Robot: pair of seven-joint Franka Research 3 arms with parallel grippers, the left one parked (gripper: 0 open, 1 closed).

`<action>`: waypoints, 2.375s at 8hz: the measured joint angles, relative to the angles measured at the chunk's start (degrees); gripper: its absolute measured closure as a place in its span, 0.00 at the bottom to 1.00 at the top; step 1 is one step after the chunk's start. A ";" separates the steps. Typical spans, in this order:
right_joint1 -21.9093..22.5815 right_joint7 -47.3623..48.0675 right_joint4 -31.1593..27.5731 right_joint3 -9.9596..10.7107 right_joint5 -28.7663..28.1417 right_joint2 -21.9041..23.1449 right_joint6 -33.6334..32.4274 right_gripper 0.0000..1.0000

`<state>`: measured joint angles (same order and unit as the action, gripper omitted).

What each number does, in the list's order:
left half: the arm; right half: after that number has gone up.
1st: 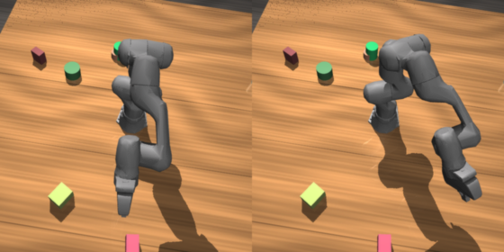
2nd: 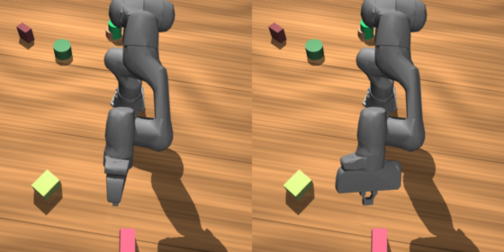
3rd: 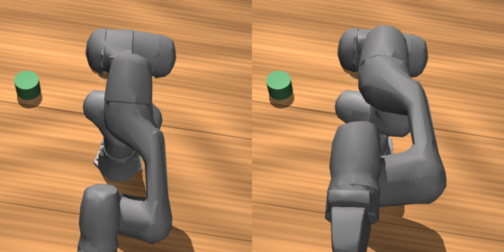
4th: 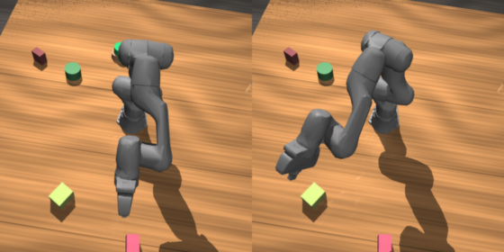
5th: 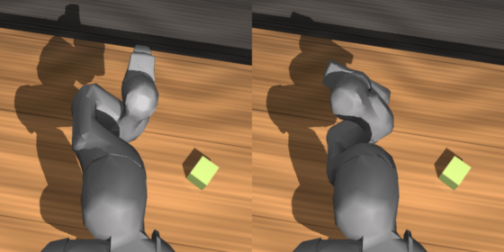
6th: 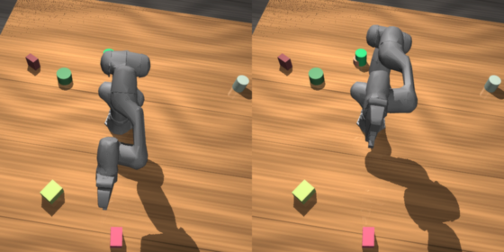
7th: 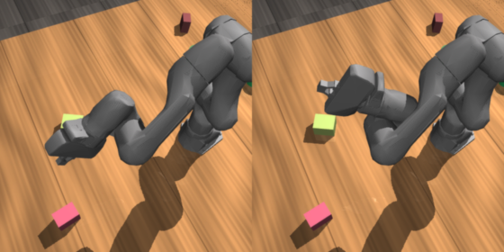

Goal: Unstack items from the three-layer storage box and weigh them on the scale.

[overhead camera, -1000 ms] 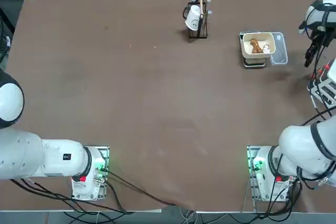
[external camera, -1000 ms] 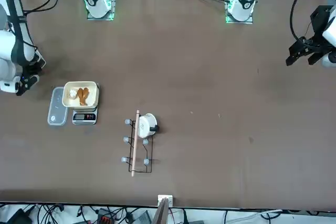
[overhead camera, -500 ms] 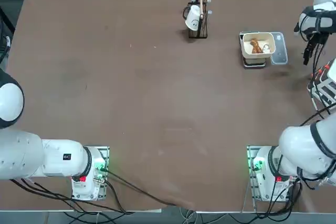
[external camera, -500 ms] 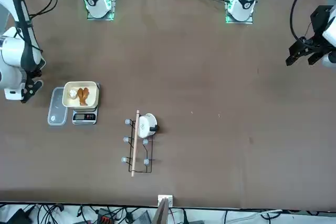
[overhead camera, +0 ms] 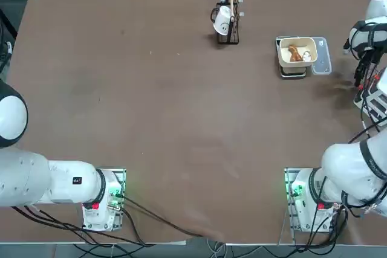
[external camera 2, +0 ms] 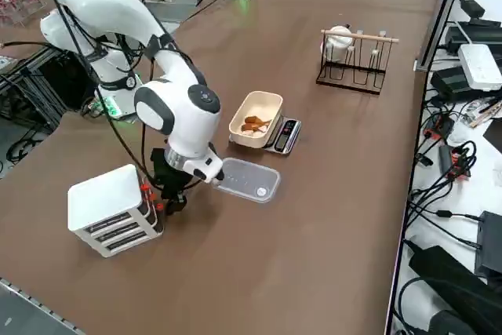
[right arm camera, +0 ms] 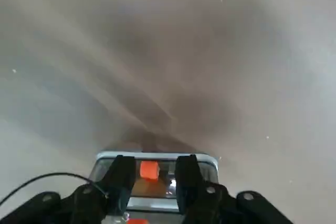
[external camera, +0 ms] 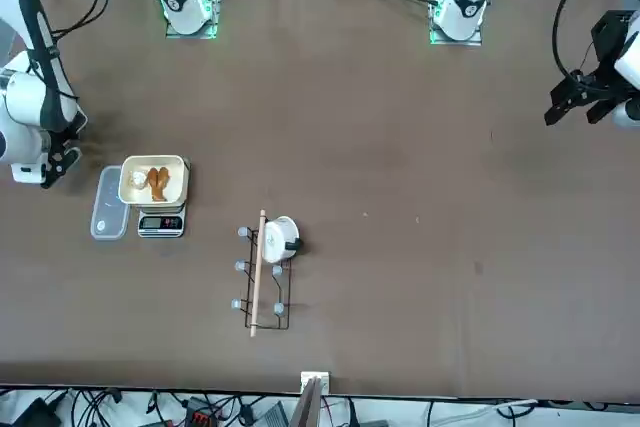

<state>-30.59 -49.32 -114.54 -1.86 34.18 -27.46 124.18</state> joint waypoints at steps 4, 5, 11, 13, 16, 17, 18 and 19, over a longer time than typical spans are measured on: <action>-1.10 0.00 -2.09 0.00 0.45 0.02 1.38 0.51; -1.10 0.00 -2.10 0.00 0.46 0.02 1.43 0.52; -1.40 0.00 -2.36 0.00 0.62 -0.06 2.56 0.62; -1.41 0.00 -2.48 0.00 0.66 -0.10 2.94 0.65; -1.42 0.00 -2.49 -0.01 1.14 -0.10 3.01 0.76; -1.42 0.00 -2.49 -0.03 1.25 -0.11 3.08 0.86; -1.42 0.00 -2.49 -0.04 1.26 -0.10 3.09 0.88; -1.42 0.03 -2.49 -0.05 1.27 -0.10 3.09 0.89</action>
<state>-32.01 -49.30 -117.03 -1.91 35.45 -27.56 127.27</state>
